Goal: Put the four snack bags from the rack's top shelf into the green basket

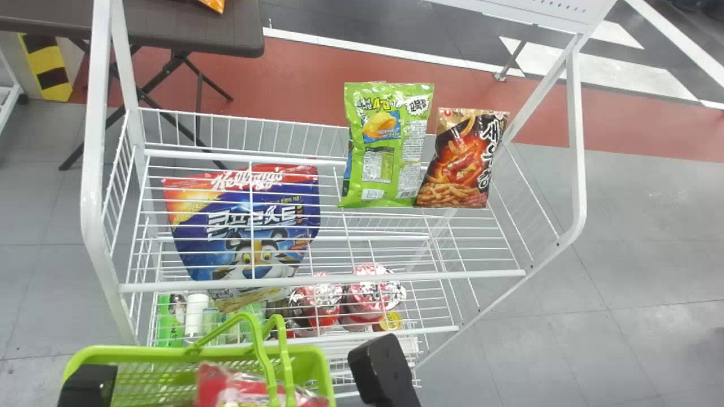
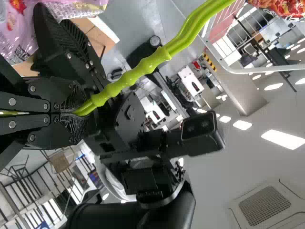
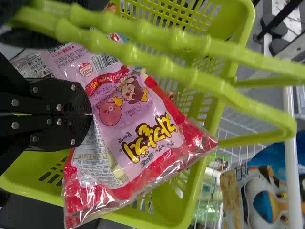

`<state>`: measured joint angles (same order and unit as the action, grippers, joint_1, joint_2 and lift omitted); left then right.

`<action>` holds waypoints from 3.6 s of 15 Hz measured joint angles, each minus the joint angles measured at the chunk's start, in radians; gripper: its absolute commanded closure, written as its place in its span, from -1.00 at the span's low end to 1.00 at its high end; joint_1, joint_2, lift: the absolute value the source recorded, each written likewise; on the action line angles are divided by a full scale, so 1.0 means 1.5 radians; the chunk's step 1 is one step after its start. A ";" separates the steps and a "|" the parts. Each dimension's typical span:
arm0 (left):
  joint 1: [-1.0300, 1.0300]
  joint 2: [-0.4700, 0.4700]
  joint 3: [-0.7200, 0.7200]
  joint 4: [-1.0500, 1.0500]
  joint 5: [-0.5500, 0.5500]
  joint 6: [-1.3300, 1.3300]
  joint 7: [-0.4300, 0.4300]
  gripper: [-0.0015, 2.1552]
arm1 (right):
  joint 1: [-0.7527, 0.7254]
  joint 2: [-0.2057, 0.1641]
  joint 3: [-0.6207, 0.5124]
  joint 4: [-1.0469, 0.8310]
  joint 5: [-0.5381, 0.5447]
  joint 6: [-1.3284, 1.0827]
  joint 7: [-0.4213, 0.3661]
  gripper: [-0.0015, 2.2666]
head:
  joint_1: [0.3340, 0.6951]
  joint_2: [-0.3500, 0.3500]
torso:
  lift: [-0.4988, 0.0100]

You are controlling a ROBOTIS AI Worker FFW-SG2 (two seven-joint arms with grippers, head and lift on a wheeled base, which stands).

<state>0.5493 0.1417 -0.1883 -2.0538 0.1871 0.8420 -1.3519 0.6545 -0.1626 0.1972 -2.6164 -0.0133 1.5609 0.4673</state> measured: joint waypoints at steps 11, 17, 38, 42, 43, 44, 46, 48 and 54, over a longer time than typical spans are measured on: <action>-0.006 -0.001 -0.005 -0.002 -0.001 0.002 0.003 0.47 | -0.019 0.002 -0.063 0.039 0.059 -0.023 -0.035 -0.96 | 1.00 -1.00 | 0.96; -0.008 -0.001 -0.005 0.000 -0.002 0.004 0.006 0.47 | -0.105 0.031 -0.159 0.208 0.036 -0.505 -0.150 -0.93 | 1.00 -1.00 | 0.96; -0.016 0.002 0.001 0.002 -0.003 0.019 -0.004 0.47 | -0.316 0.070 -0.207 0.471 0.023 -0.754 -0.184 0.91 | 1.00 -1.00 | 0.96; -0.013 0.003 0.003 0.000 -0.003 0.013 -0.003 0.47 | -0.170 0.070 -0.240 0.224 -0.044 -0.547 -0.157 0.91 | 1.00 -1.00 | 0.96; -0.013 0.003 0.003 -0.001 -0.003 0.012 -0.003 0.47 | -0.136 0.070 -0.255 0.174 -0.068 -0.494 -0.150 0.91 | 1.00 -1.00 | 0.96; -0.013 0.002 0.003 -0.001 -0.003 0.011 -0.002 0.47 | -0.097 0.070 -0.276 0.120 -0.098 -0.436 -0.143 0.91 | 1.00 -1.00 | 0.96; -0.012 0.002 0.003 -0.002 -0.003 0.008 0.001 0.47 | -0.042 0.070 -0.315 0.045 -0.159 -0.327 -0.118 0.91 | 1.00 -1.00 | 0.96; -0.007 0.000 0.005 -0.002 -0.002 -0.001 0.002 0.47 | -0.013 0.077 -0.353 0.006 -0.235 -0.192 -0.075 0.90 | 1.00 -1.00 | 0.96; 0.001 -0.002 0.008 -0.001 -0.001 -0.026 -0.002 0.47 | 0.030 0.097 -0.427 0.036 -0.381 0.002 0.007 0.90 | 1.00 -1.00 | 0.96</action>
<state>0.5503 0.1385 -0.1759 -2.0554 0.1863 0.8032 -1.3547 0.7000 -0.0170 -0.4427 -2.5630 -0.5851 1.5646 0.4780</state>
